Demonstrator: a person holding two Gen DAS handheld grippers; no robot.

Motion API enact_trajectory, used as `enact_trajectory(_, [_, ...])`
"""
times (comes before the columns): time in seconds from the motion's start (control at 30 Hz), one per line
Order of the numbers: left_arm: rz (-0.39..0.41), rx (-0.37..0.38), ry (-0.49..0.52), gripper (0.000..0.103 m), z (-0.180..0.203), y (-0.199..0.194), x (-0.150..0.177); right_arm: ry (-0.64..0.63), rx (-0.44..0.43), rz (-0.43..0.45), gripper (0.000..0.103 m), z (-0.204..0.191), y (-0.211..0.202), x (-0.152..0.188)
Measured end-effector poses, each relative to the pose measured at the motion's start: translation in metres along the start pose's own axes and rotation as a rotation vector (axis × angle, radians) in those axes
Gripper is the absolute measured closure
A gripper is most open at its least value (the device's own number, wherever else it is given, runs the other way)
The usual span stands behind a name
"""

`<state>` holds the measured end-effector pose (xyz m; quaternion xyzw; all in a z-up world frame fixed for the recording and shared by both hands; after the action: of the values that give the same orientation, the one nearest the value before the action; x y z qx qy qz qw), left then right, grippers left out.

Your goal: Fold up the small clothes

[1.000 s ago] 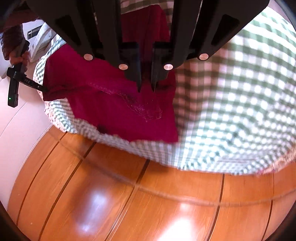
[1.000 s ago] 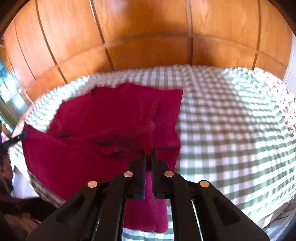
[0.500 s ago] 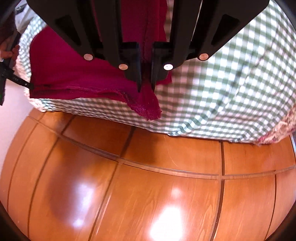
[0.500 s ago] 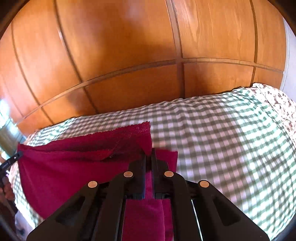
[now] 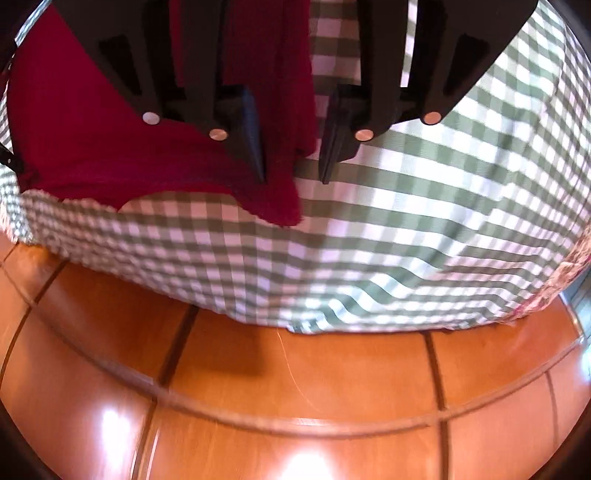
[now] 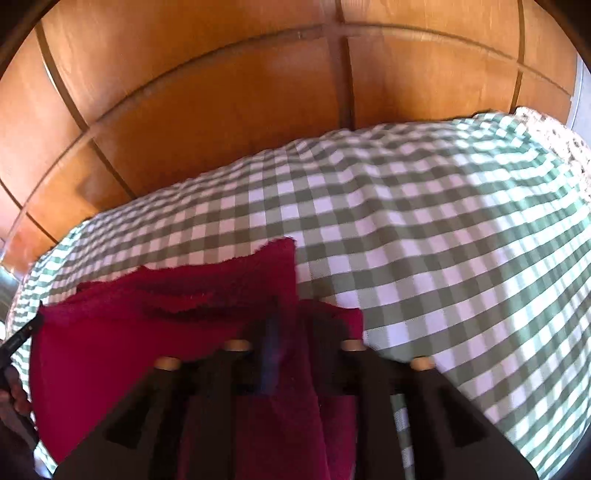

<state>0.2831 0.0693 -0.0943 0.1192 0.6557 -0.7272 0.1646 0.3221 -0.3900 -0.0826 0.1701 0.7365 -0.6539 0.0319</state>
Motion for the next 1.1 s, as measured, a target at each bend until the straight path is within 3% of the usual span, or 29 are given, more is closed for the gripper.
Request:
enact_trajectory(0.1, [0.075, 0.010, -0.008, 0.075, -0.005, -0.027, 0.011, -0.042, 0.015, 0.088, 0.050, -0.008, -0.028, 0.002])
enact_trajectory(0.2, [0.129, 0.046, 0.028, 0.075, 0.000, -0.045, 0.026, -0.120, -0.033, 0.126, 0.050, -0.031, -0.046, 0.004])
enact_trajectory(0.33, [0.128, 0.066, 0.133, 0.075, 0.024, -0.046, 0.044, -0.260, -0.010, 0.100, 0.050, -0.076, -0.033, 0.002])
enact_trajectory(0.43, [0.112, 0.047, 0.183, 0.075, 0.038, -0.037, 0.050, -0.316, 0.008, 0.018, 0.051, -0.097, -0.001, -0.004])
enact_trajectory(0.47, [0.098, 0.047, 0.194, 0.075, 0.042, -0.033, 0.051, -0.340, 0.031, -0.009, 0.065, -0.102, 0.011, -0.006])
enact_trajectory(0.5, [0.092, 0.049, 0.196, 0.075, 0.044, -0.031, 0.051, -0.368, 0.086, -0.042, 0.085, -0.106, 0.024, -0.005])
enact_trajectory(0.57, [0.083, 0.029, 0.198, 0.075, 0.046, -0.024, 0.049, -0.383, 0.129, -0.052, 0.101, -0.109, 0.031, -0.006])
enact_trajectory(0.77, [-0.019, 0.002, 0.091, 0.074, 0.030, 0.021, 0.037, -0.292, 0.103, 0.096, 0.103, -0.102, -0.002, -0.025])
enact_trajectory(0.93, [0.036, -0.163, 0.170, 0.073, 0.052, 0.030, 0.040, -0.240, 0.133, -0.013, 0.103, -0.093, 0.046, -0.029])
enact_trajectory(1.03, [0.018, -0.189, 0.168, 0.073, 0.055, 0.027, 0.038, -0.205, 0.113, 0.005, 0.103, -0.090, 0.043, -0.029])
enact_trajectory(1.07, [0.017, -0.190, 0.158, 0.073, 0.054, 0.022, 0.038, -0.194, 0.107, 0.009, 0.099, -0.088, 0.039, -0.030])
enact_trajectory(1.1, [0.025, -0.185, 0.146, 0.069, 0.054, 0.013, 0.039, -0.181, 0.102, 0.010, 0.080, -0.086, 0.029, -0.028])
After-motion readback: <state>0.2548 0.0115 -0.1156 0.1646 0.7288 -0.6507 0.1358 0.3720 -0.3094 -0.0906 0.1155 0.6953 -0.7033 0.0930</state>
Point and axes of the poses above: each gripper's, at about its wrist camera, not at the fingertips, and y roughly the way its jaws point, z to its right, x to its underside, the point moved 3 cm from there along y, roughly the way its jaws point, and after that the axes turned 15 degrees about -z, right-handed, at the moved point
